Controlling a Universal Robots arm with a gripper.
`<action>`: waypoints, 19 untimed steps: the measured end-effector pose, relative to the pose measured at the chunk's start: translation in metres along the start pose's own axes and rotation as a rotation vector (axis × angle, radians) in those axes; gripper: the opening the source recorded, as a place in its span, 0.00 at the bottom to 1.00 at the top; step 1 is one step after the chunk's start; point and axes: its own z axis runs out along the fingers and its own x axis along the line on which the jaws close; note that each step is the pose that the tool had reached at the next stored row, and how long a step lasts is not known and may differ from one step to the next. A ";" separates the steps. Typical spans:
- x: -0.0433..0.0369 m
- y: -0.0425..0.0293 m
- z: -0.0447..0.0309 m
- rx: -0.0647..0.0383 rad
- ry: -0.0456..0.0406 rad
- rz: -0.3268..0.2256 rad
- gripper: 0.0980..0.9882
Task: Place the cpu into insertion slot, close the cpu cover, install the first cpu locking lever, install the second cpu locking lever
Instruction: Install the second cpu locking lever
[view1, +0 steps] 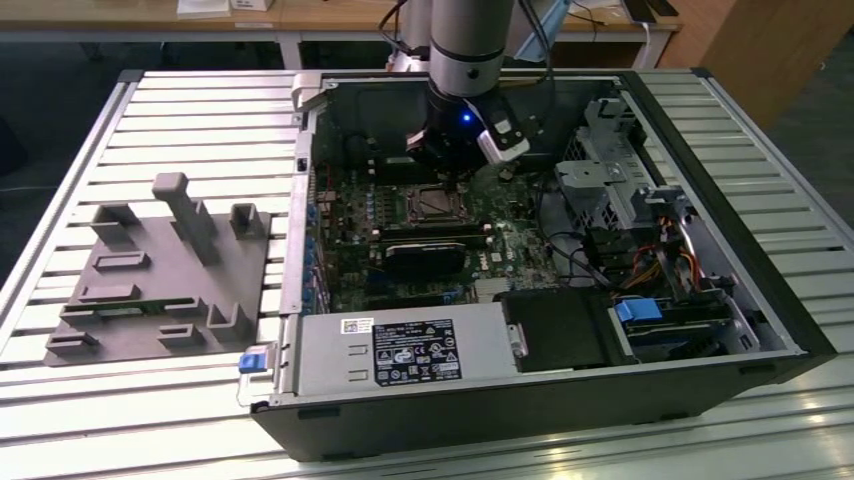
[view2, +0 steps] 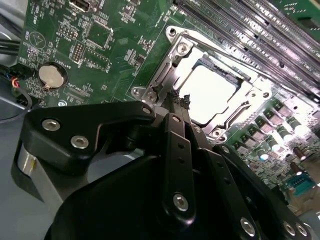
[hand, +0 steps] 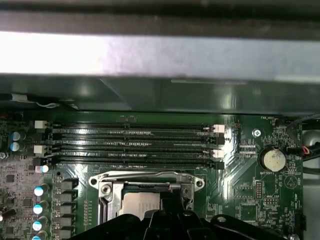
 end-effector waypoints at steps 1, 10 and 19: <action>0.0000 -0.0002 -0.0007 0.000 0.0001 0.000 0.01; -0.0005 0.0008 -0.0208 0.000 0.0001 0.000 0.01; -0.0005 -0.0191 -0.0231 0.000 0.0000 0.000 0.01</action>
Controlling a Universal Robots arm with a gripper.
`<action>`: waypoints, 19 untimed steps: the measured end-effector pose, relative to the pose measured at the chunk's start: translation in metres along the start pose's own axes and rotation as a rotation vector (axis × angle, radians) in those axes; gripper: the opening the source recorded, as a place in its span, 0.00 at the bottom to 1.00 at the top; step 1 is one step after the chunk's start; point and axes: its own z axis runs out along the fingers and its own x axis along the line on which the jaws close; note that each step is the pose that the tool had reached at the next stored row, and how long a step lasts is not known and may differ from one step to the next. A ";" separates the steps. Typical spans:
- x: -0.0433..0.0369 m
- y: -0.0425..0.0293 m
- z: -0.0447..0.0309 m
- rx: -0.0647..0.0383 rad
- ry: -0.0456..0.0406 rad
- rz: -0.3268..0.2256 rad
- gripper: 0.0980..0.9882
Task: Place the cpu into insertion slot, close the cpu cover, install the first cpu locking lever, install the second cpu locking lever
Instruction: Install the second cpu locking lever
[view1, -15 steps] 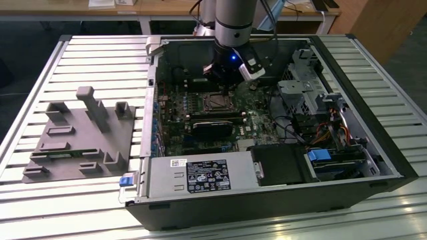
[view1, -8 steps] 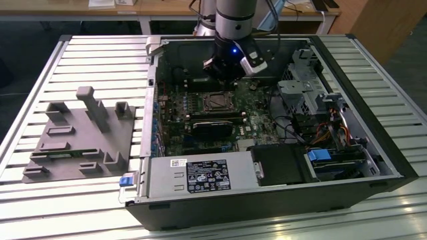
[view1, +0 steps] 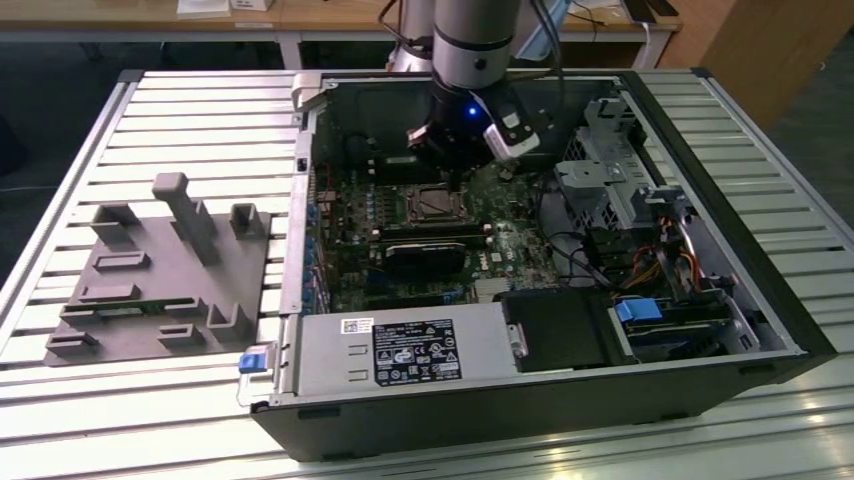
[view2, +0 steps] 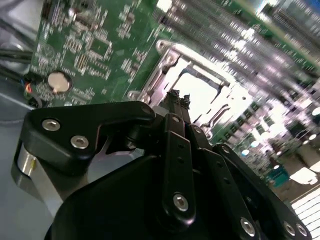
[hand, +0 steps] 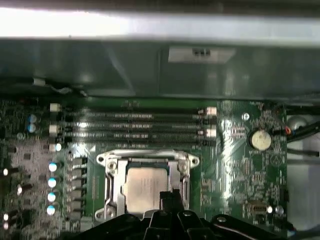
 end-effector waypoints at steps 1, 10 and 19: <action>0.0000 -0.0035 -0.0003 0.000 0.0000 0.000 0.01; 0.0000 -0.0288 -0.0018 0.000 0.0029 0.000 0.01; 0.0001 -0.0335 -0.0016 -0.002 0.0030 -0.001 0.01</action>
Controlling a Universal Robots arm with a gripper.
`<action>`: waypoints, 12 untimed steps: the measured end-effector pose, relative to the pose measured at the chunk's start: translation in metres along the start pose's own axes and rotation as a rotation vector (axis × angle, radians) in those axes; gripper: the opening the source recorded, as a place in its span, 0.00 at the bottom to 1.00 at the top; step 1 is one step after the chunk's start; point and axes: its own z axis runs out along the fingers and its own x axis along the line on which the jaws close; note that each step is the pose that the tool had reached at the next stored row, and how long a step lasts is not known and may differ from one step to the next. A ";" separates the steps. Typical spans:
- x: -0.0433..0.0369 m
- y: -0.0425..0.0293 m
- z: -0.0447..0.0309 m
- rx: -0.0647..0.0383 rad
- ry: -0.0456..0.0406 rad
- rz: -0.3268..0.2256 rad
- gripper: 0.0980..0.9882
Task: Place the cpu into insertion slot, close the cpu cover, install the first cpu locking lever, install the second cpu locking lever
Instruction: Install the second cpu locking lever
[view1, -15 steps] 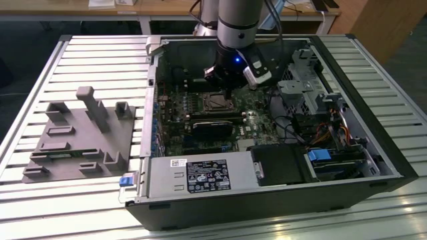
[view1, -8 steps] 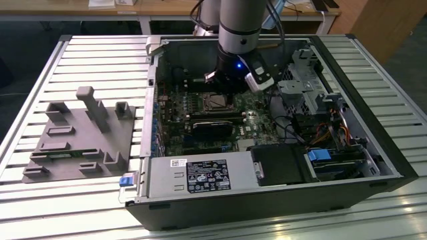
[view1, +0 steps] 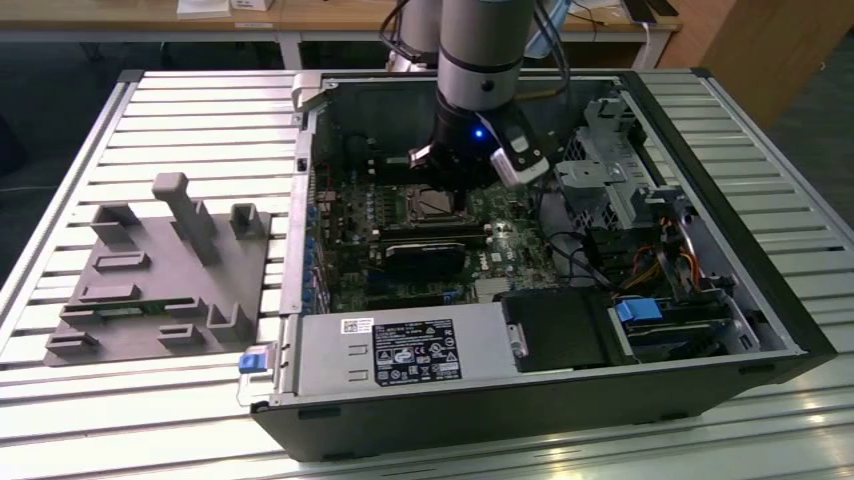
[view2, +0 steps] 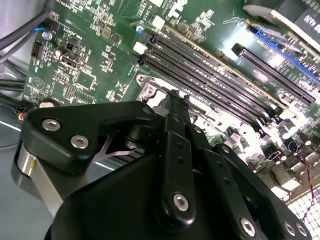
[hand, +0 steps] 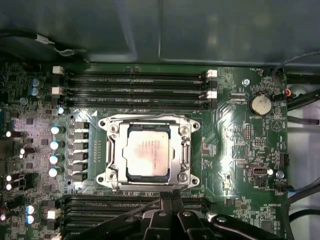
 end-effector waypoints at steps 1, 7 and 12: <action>0.0001 -0.0011 0.0003 0.000 0.0000 -0.002 0.01; 0.0003 -0.0028 0.0024 0.000 0.0062 -0.010 0.01; 0.0052 -0.0033 0.0039 0.000 0.0078 -0.010 0.01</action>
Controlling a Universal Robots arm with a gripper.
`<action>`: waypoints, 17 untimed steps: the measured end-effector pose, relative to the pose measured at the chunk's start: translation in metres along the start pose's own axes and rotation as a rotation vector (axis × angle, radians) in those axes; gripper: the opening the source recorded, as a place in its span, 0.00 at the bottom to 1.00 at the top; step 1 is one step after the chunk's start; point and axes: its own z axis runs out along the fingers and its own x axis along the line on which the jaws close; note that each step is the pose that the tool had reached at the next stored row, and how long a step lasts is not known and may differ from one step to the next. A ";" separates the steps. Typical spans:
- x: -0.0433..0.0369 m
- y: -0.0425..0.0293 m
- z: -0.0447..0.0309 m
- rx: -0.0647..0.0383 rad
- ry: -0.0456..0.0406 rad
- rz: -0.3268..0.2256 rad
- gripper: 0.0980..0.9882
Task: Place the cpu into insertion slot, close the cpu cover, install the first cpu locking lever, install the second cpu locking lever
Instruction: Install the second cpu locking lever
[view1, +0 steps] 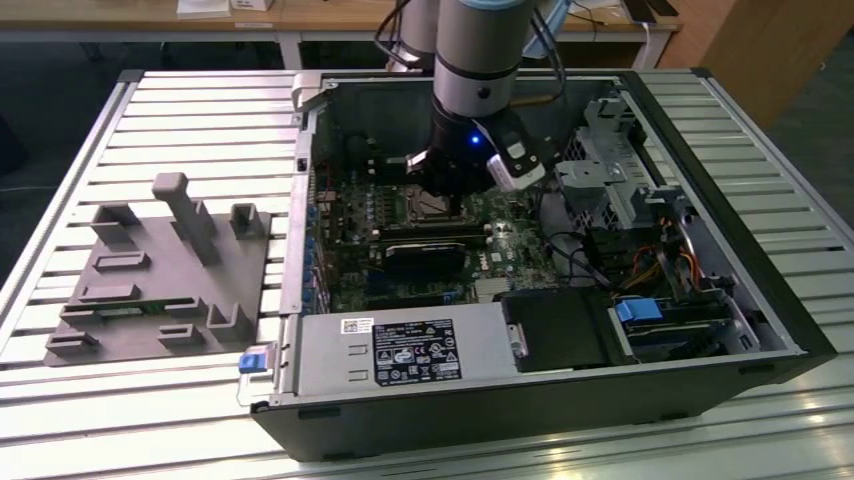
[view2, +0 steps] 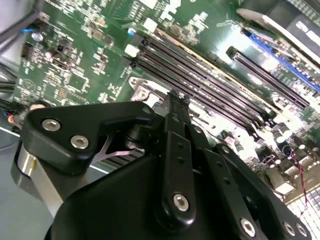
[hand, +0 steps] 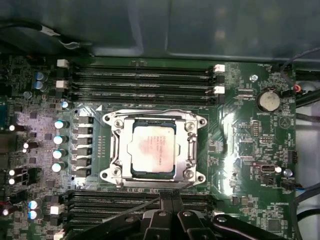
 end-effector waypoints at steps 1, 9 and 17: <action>0.0021 0.0000 0.0002 0.000 -0.0001 0.000 0.01; 0.0219 0.0000 0.0021 0.000 0.0000 0.000 0.01; 0.0282 -0.0021 0.0103 -0.011 0.0001 0.000 0.01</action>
